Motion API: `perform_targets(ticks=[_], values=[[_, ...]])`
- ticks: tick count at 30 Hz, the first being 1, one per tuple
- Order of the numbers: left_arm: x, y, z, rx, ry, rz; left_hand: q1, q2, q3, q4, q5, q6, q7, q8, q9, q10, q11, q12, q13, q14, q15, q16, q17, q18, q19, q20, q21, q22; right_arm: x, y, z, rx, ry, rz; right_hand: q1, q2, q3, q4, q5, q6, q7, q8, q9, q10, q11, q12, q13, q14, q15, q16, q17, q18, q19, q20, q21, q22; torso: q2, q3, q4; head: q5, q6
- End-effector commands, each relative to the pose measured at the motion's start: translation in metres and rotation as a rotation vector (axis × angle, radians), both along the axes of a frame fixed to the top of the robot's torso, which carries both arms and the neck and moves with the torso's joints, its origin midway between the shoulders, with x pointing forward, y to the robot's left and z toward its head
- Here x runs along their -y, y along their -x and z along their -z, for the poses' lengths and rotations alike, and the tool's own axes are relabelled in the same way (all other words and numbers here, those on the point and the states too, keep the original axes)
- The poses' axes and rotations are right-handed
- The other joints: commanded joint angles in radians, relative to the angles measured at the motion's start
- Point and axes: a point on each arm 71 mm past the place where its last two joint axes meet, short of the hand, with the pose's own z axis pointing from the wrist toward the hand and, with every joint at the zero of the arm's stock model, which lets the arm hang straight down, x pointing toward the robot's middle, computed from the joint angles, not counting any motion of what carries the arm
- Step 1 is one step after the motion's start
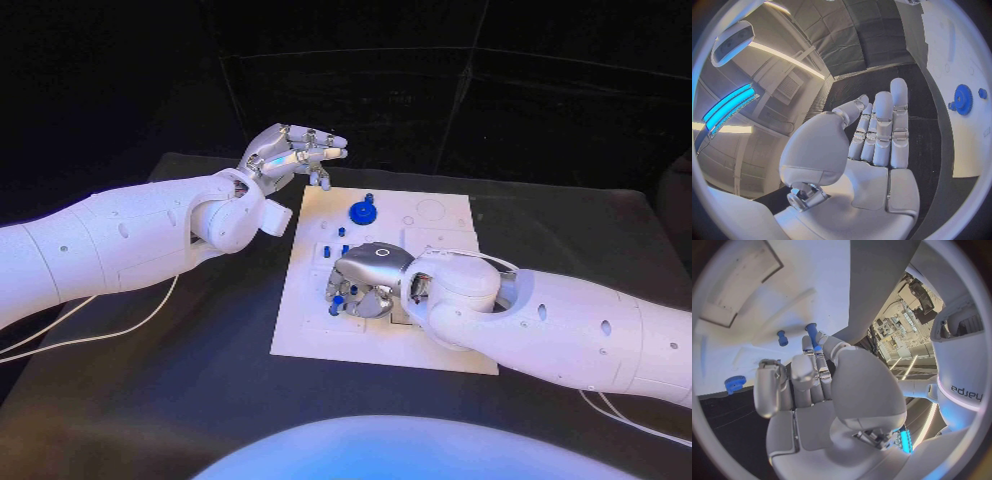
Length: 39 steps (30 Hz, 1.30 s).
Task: Assemble the parts on the task board
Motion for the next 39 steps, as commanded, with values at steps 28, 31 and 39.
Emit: perform_targets(ticks=[28,31,39], values=[[0.001,0.0,-0.001,-0.002,0.009,0.01,-0.003,0.001,-0.006,0.0,0.002,-0.01,0.001,0.007,-0.001,-0.006,0.001,0.007,-0.001,-0.006,-0.001,-0.007,-0.002,0.014,-0.008,0.001,-0.008,-0.003,0.004,0.003,-0.011,0.111,-0.125,0.028,-0.088,-0.085,-0.211,0.038,0.056,-0.242,0.035,-0.024,-0.014,-0.187,0.043,-0.054,-0.005,-0.018,0.03,-0.034,-0.077,0.012,-0.06,0.025,-0.067,-0.054,0.0,0.0012,0.0007,0.0,-0.001],[-0.001,0.0,-0.001,-0.002,0.008,0.007,-0.003,0.001,-0.006,0.0,0.002,-0.01,0.001,0.007,-0.001,-0.006,0.001,0.007,-0.001,-0.006,-0.001,-0.007,-0.002,0.014,-0.008,0.001,-0.008,-0.003,0.013,0.005,-0.014,0.121,-0.161,0.045,-0.085,-0.081,-0.236,0.042,0.061,-0.242,0.034,-0.024,-0.013,-0.193,0.042,-0.043,-0.005,-0.018,0.029,-0.035,-0.081,0.012,-0.059,0.024,-0.069,-0.055,-0.001,0.0005,-0.0002,0.0,-0.002],[-0.003,0.0,-0.001,-0.002,0.006,0.001,-0.003,0.001,-0.006,0.0,0.002,-0.01,0.001,0.007,-0.001,-0.006,0.001,0.007,-0.001,-0.006,-0.001,-0.007,-0.002,0.014,-0.008,0.001,-0.008,-0.003,0.065,-0.001,-0.028,0.046,-0.226,0.182,-0.071,-0.049,-0.311,0.068,0.073,-0.196,0.027,-0.012,-0.007,-0.139,0.034,0.031,0.003,-0.015,0.023,-0.038,-0.09,0.011,-0.054,0.021,-0.069,-0.054,-0.002,-0.0009,-0.0013,-0.017,0.004]])
